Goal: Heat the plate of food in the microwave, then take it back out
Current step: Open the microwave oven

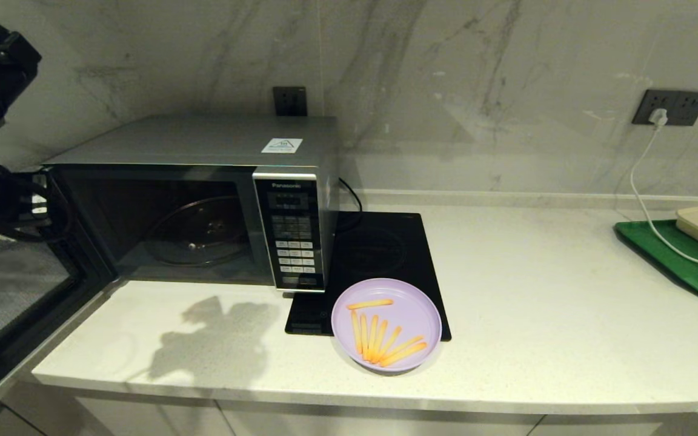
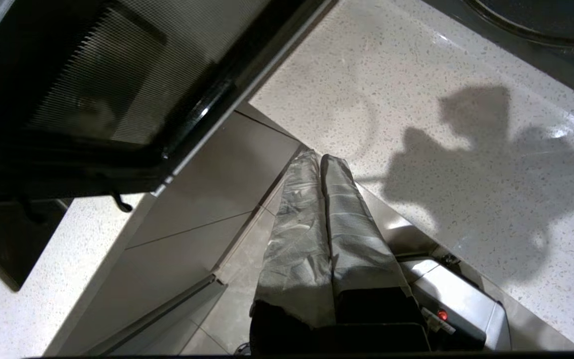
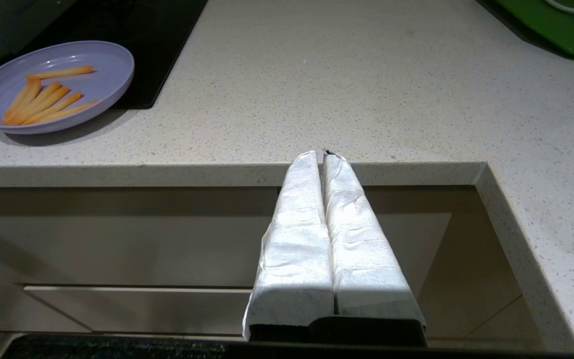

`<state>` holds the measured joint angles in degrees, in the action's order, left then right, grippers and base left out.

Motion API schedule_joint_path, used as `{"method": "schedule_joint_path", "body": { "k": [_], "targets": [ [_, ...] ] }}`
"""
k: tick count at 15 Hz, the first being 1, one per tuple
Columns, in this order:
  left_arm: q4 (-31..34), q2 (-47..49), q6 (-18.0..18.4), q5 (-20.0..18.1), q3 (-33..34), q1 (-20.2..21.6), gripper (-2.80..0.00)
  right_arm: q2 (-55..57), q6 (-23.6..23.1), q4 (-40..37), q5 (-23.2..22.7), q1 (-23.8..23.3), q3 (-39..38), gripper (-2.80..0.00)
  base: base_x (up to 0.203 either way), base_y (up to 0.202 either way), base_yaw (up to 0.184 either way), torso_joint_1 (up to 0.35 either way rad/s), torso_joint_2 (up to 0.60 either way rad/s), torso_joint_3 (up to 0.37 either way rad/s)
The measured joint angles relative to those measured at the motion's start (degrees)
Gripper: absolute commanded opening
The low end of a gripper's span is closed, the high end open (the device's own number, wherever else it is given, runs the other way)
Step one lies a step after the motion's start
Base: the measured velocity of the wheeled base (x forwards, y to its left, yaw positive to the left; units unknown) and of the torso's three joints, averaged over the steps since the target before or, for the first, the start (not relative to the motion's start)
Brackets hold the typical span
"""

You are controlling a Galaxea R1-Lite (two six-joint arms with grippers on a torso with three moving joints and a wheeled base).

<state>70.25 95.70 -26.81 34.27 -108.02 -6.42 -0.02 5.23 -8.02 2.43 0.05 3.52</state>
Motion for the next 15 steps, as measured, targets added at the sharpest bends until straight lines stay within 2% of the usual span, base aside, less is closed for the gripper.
{"method": "schedule_joint_path", "body": {
  "k": [2, 5, 8, 15],
  "targets": [
    [-0.1, 1.3, -0.1, -0.4, 0.0, 0.9, -2.80, 0.0, 0.0, 0.0, 0.0, 0.0, 0.0, -2.80, 0.000, 0.000, 0.000, 0.000, 0.00, 0.000],
    [-0.1, 3.5, -0.7, -0.9, 0.4, 5.6, -2.80, 0.0, 0.0, 0.0, 0.0, 0.0, 0.0, -2.80, 0.000, 0.000, 0.000, 0.000, 0.00, 0.000],
    [-0.1, 5.1, -0.8, -3.9, 0.5, 10.8, -2.80, 0.0, 0.0, 0.0, 0.0, 0.0, 0.0, -2.80, 0.000, 0.000, 0.000, 0.000, 0.00, 0.000],
    [-2.2, 6.5, -0.1, -4.1, 0.1, 20.7, -2.80, 0.0, 0.0, 0.0, 0.0, 0.0, 0.0, -2.80, 0.000, 0.000, 0.000, 0.000, 0.00, 0.000]
  ]
}}
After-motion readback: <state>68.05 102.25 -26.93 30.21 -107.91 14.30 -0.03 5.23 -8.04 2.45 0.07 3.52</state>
